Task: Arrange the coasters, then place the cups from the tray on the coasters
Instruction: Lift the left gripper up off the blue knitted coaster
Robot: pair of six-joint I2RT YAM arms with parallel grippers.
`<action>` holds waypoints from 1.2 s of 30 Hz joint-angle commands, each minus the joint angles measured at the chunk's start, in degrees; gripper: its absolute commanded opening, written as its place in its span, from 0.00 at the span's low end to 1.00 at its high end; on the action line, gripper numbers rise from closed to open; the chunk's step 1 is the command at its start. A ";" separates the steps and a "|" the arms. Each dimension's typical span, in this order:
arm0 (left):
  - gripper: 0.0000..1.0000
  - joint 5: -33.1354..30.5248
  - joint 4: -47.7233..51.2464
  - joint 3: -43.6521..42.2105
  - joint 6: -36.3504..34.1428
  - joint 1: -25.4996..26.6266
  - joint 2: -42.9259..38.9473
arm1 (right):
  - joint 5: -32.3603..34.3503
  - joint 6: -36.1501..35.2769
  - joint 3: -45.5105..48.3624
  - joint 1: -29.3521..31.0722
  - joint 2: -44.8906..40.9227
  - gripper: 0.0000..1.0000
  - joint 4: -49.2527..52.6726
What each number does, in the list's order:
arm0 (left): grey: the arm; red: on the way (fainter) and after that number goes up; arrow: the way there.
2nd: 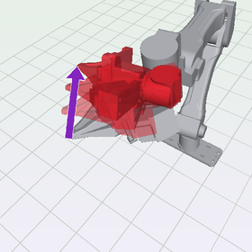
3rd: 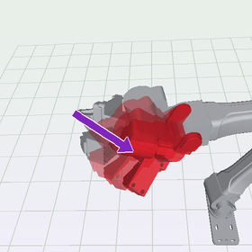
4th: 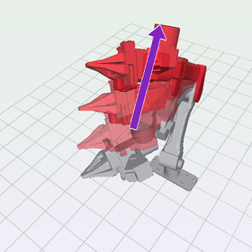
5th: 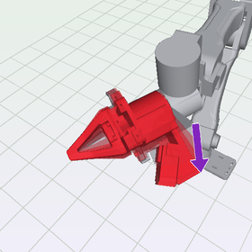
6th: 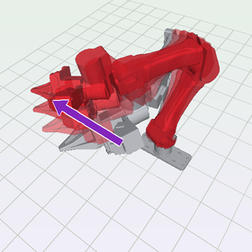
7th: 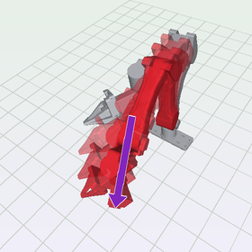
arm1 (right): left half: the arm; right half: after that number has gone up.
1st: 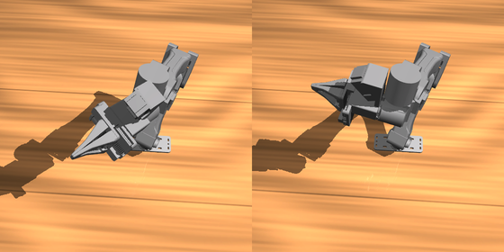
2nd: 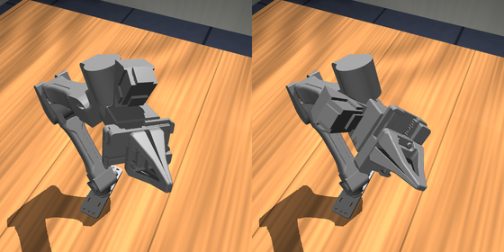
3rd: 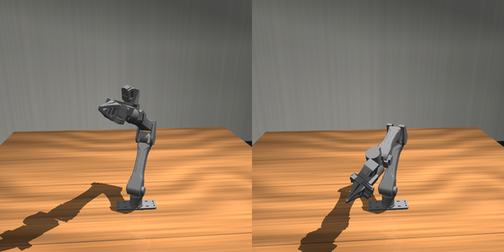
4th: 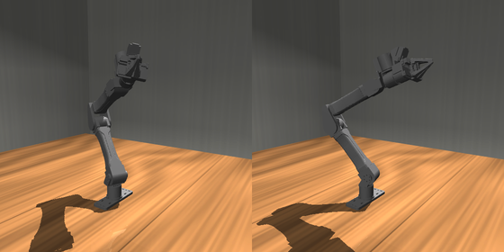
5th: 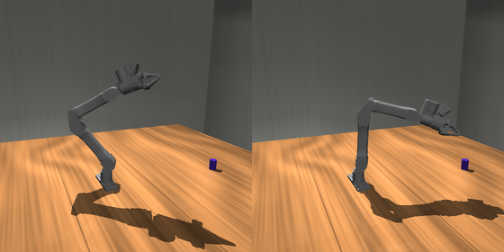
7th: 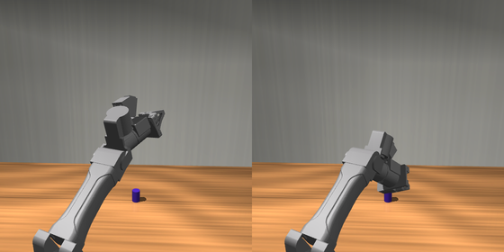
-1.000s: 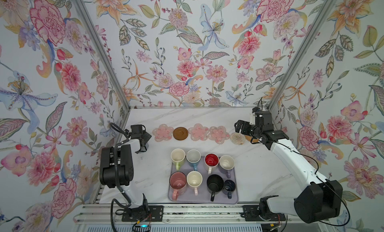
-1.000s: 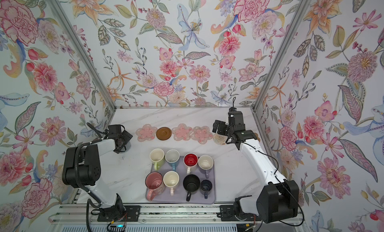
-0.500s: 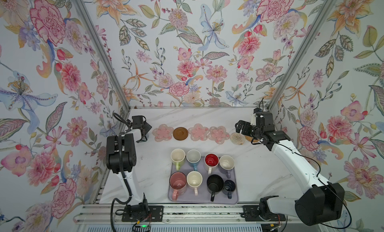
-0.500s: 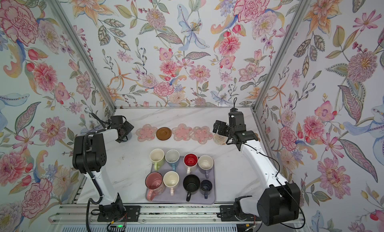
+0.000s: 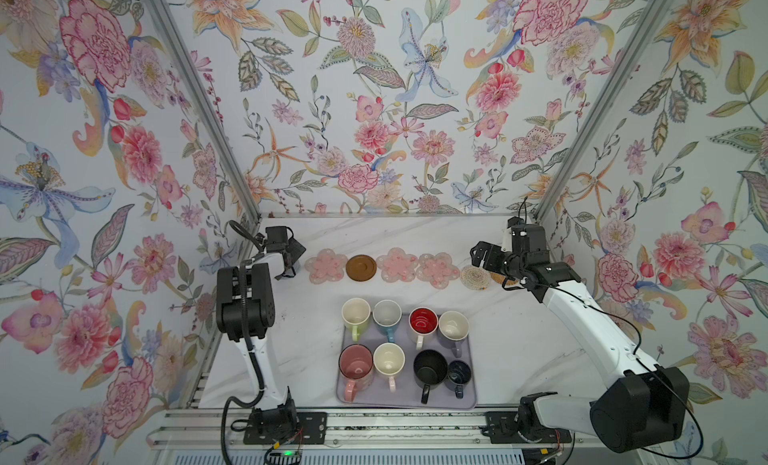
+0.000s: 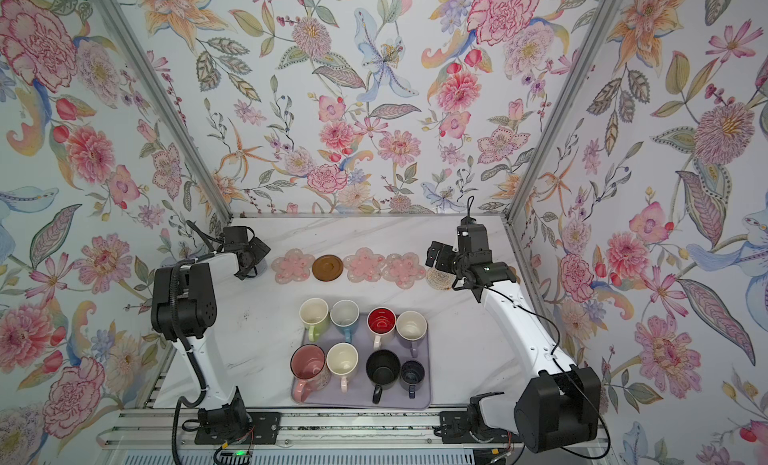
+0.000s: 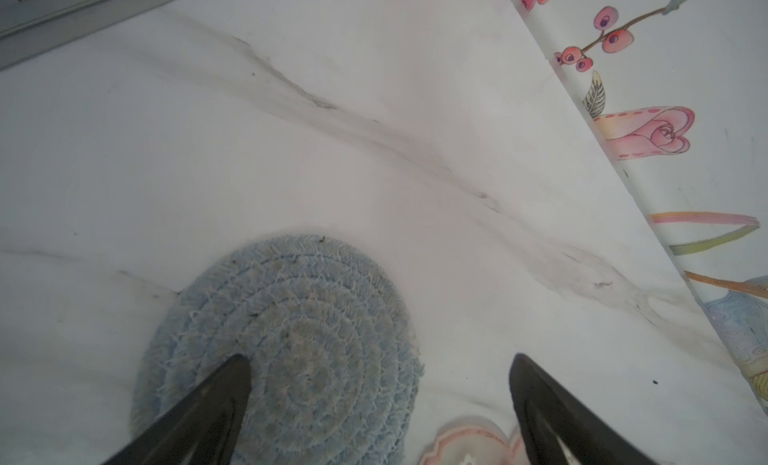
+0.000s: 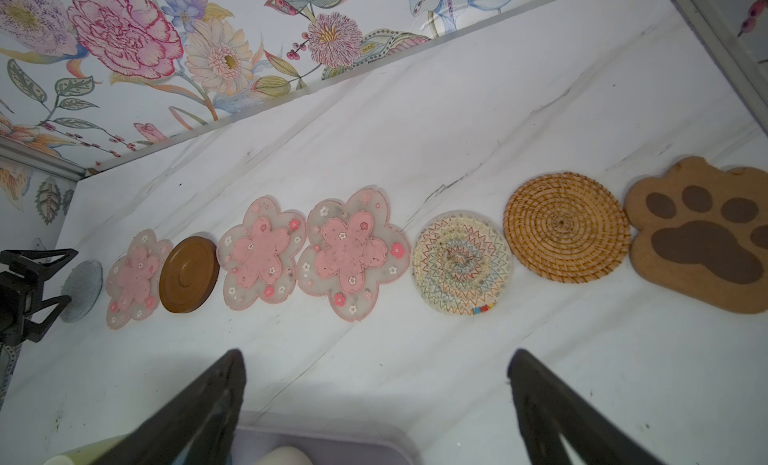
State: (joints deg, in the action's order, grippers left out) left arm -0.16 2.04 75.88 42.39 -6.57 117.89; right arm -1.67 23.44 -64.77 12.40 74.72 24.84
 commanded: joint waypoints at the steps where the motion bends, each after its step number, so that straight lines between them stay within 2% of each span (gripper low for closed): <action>1: 0.99 1.90 2.98 0.16 -0.66 1.29 1.41 | 0.32 0.88 0.79 0.23 -1.32 0.99 0.88; 10: 0.99 0.87 4.21 -0.78 -1.89 1.65 -0.95 | 0.22 0.90 1.25 0.10 -1.61 0.99 0.53; 15: 0.99 -0.30 5.57 -0.29 -4.16 1.65 -5.55 | 0.44 0.93 1.32 0.15 -2.03 0.99 0.55; 22: 0.99 -0.37 9.20 -1.45 -7.57 1.65 -19.42 | 1.44 2.03 2.41 -0.23 -2.69 0.99 0.54; 29: 0.99 5.66 8.07 -15.84 -11.25 2.92 -38.28 | 1.67 2.58 3.14 -0.46 -3.20 0.99 0.94; 32: 0.99 7.63 10.71 -20.17 -14.44 2.96 -42.09 | 1.86 2.74 3.66 -0.56 -3.44 0.99 1.50; 36: 0.99 11.58 13.35 -20.18 -17.19 3.30 -44.95 | 1.35 2.92 3.24 -0.61 -3.45 0.99 3.04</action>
State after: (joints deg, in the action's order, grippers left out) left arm 7.25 12.25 56.27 29.39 -3.70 74.65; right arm -0.82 25.56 -61.78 12.23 72.18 25.63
